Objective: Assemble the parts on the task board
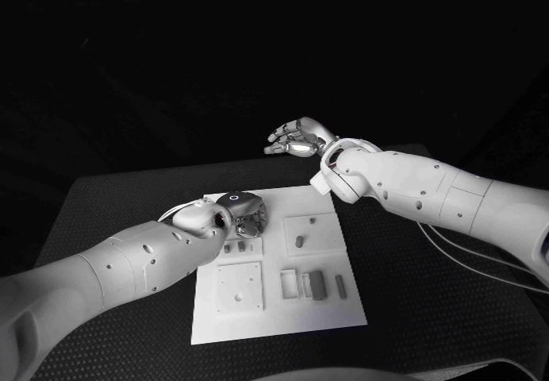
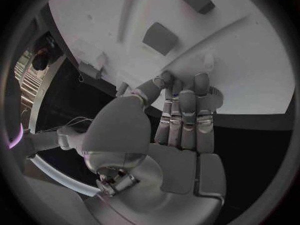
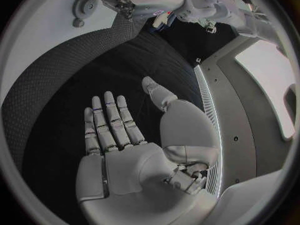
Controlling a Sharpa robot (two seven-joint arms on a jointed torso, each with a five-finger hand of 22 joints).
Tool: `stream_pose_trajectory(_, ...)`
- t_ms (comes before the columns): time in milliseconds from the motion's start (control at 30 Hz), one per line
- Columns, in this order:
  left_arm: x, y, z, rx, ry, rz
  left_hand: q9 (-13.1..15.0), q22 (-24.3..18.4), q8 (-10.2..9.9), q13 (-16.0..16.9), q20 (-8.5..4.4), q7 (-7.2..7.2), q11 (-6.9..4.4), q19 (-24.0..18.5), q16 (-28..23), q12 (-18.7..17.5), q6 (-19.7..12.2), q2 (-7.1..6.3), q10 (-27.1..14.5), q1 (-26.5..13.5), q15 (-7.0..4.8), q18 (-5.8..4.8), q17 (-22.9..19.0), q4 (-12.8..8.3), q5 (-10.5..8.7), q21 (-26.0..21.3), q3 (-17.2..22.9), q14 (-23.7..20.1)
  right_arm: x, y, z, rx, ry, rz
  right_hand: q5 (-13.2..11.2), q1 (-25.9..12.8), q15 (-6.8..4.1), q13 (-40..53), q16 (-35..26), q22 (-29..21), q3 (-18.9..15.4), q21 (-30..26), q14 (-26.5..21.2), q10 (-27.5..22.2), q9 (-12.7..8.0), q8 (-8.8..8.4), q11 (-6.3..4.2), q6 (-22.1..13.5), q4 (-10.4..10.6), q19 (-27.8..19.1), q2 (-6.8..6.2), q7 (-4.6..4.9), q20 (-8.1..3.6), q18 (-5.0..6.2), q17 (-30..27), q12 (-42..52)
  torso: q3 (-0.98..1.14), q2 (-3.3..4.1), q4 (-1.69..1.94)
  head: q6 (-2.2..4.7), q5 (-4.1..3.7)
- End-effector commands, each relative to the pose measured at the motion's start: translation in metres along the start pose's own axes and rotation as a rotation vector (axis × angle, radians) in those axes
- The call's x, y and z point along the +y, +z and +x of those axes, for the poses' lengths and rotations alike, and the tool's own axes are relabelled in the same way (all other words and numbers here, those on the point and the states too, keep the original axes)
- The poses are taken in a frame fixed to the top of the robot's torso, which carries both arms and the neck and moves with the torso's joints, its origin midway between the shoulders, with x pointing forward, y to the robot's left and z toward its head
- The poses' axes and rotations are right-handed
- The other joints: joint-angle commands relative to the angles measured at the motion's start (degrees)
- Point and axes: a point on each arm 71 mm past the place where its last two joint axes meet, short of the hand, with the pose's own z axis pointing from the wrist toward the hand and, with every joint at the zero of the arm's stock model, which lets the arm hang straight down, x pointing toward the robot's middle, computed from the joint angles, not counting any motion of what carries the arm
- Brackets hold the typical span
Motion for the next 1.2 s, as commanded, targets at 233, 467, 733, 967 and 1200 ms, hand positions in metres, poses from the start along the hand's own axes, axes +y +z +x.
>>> stream_pose_trajectory(233, 0.000, -0.003, 0.013, 0.052, -0.001, 0.006, 0.1, 0.4, 0.7, 0.2, -0.19, -0.37, -0.25, 1.0, 0.4, -0.3, 1.2, 0.71, 1.4, 0.1, -0.33, 2.70, 0.2, 0.1, -0.12, 0.3, 0.7, 1.3, 0.001, 0.000, 0.001, 0.011, 0.000, -0.013, -0.1, -0.1, 0.07, -0.1, -0.1, 0.1, -0.1, -0.3, -0.3, 0.4, -0.1, 0.39, 0.04, -0.2, -0.1, 0.2, 0.43, 2.41, -0.07, -0.35, -0.1, -0.3, 0.03, -0.01, -0.05, 0.03, 0.08)
stream_pose_trajectory(467, 0.002, -0.006, 0.010, -0.001, -0.037, 0.017, 0.1, 0.7, 0.9, 0.3, -0.45, -0.55, -0.49, 1.4, 0.4, -0.6, 1.7, 1.49, 2.0, -0.4, -0.59, 2.60, 0.3, 0.1, -0.07, 0.3, 0.9, 1.7, 0.001, 0.000, 0.001, 0.009, -0.001, -0.012, -0.1, -0.1, 0.07, -0.1, -0.1, 0.1, -0.1, -0.3, -0.3, 0.4, -0.1, 0.40, 0.04, -0.2, -0.1, 0.2, 0.44, 2.41, -0.07, -0.34, -0.1, -0.3, 0.05, -0.03, -0.03, 0.23, 0.09)
stream_pose_trajectory(733, 0.004, -0.009, 0.001, -0.061, -0.084, 0.016, 0.1, 0.9, 1.0, 0.4, -0.68, -0.67, -0.69, 1.9, 0.4, -0.8, 2.1, 2.35, 2.6, -0.7, -0.79, 2.53, 0.4, 0.1, -0.11, 0.3, 1.3, 2.2, -0.001, -0.001, -0.002, 0.006, -0.003, -0.009, -0.1, -0.1, 0.07, -0.2, -0.1, 0.1, -0.1, -0.4, -0.3, 0.4, -0.1, 0.41, 0.03, -0.2, -0.1, 0.2, 0.44, 2.41, -0.07, -0.34, -0.1, -0.3, 0.05, -0.12, 0.06, 0.52, 0.15)
stream_pose_trajectory(967, 0.006, -0.012, -0.015, -0.073, -0.123, 0.001, 0.1, 1.0, 1.0, 0.4, -0.72, -0.67, -0.71, 1.9, 0.3, -1.0, 2.1, 2.32, 2.6, -0.9, -0.82, 2.48, 0.4, 0.1, -0.19, 0.3, 1.4, 2.2, -0.002, -0.002, -0.003, 0.006, -0.004, -0.006, -0.1, -0.1, 0.07, -0.2, -0.1, 0.1, -0.1, -0.4, -0.3, 0.4, -0.1, 0.42, 0.03, -0.2, -0.1, 0.2, 0.43, 2.41, -0.07, -0.33, -0.1, -0.3, -0.05, -0.07, 0.11, 0.72, 0.25)
stream_pose_trajectory(1200, 0.012, -0.018, -0.029, -0.080, -0.130, -0.013, 0.1, 1.0, 1.0, 0.4, -0.76, -0.67, -0.72, 2.0, 0.2, -1.1, 2.1, 2.24, 2.7, -1.0, -0.83, 2.46, 0.4, 0.1, -0.28, 0.2, 1.4, 2.3, -0.002, -0.003, -0.004, 0.004, -0.005, -0.004, -0.1, -0.1, 0.06, -0.2, -0.1, 0.1, -0.1, -0.4, -0.3, 0.4, -0.2, 0.43, 0.03, -0.2, -0.1, 0.2, 0.42, 2.42, -0.07, -0.32, -0.1, -0.3, -0.07, -0.12, 0.15, 0.83, 0.45)
